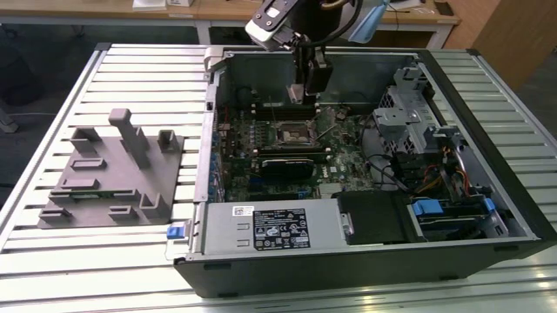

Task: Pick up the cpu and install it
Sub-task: 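Place the cpu into insertion slot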

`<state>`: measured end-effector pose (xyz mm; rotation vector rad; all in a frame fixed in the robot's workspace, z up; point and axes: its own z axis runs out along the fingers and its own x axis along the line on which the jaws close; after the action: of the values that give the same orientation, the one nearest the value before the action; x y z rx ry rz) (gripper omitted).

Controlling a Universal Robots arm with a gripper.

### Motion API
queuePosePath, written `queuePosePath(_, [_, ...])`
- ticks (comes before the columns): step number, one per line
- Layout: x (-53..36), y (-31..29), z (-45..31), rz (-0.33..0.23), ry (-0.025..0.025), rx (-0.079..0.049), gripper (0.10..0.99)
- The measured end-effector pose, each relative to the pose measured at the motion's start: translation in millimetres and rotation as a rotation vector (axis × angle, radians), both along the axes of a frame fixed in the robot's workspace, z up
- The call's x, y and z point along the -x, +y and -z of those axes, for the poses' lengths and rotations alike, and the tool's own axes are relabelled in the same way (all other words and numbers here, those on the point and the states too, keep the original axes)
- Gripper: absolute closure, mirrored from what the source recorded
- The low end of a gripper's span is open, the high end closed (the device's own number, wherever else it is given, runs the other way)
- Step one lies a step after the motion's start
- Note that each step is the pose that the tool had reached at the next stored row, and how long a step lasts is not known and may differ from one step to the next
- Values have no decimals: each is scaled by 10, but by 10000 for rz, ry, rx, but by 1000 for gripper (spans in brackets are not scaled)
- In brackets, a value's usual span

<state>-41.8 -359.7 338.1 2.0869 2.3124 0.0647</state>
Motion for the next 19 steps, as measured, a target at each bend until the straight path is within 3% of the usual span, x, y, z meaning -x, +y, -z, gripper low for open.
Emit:
queuePosePath(6, [-1,23,109,499,0,0,545])
queuePosePath(12, [-1,54,207,554,0,0,545])
queuePosePath(19, [-12,163,336,559,2,-13,545])
